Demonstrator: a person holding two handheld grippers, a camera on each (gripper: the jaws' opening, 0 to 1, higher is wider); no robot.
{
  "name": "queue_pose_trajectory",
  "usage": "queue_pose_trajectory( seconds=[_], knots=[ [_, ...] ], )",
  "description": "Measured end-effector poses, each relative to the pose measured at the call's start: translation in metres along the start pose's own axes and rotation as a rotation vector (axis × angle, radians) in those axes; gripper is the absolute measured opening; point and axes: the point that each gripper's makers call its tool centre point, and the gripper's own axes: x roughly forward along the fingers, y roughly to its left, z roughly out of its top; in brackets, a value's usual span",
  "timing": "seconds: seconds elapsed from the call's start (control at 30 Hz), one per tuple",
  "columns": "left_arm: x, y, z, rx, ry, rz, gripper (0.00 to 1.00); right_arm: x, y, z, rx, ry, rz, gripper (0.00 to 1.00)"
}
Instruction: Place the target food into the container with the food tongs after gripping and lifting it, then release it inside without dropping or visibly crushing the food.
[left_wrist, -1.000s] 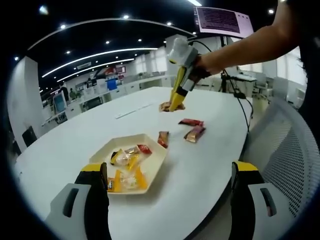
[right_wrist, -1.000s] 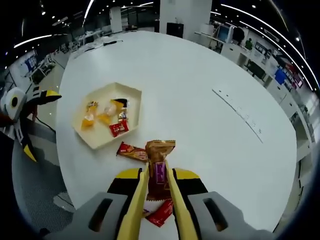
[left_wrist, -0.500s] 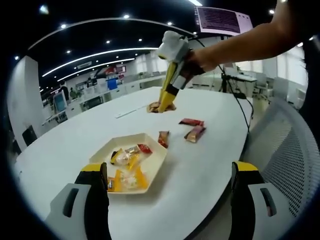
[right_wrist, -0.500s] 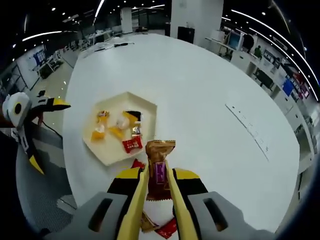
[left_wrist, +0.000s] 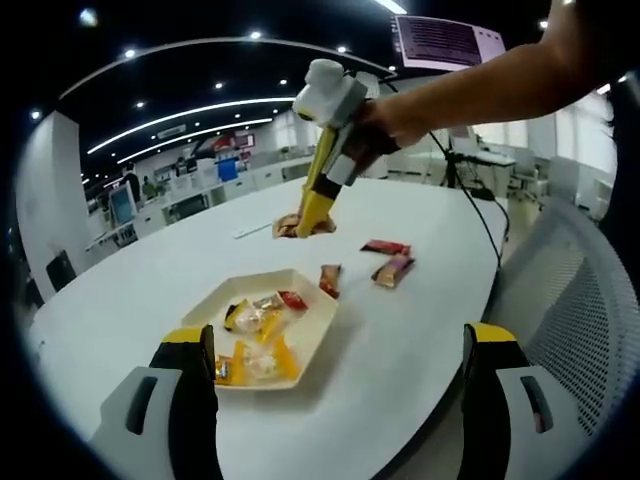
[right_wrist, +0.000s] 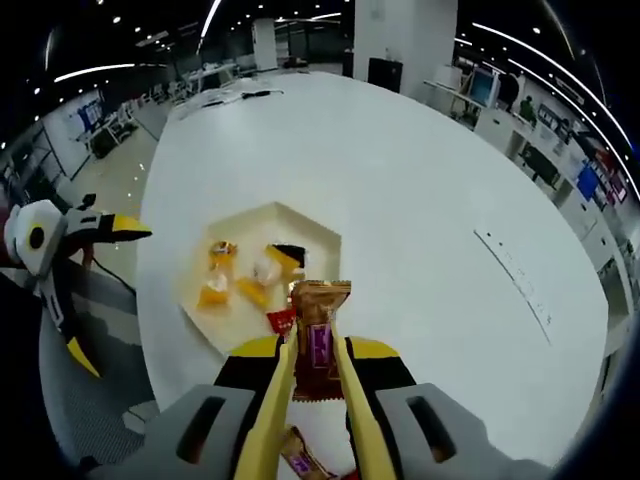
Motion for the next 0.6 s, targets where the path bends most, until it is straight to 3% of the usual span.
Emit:
queue_pose_trajectory(
  seconds=[0.6],
  knots=[
    [0.0,0.001,0.0,0.01,0.0,0.007,0.99,0.01,0.026,0.053,-0.089,-0.023,0.04,0.22]
  ],
)
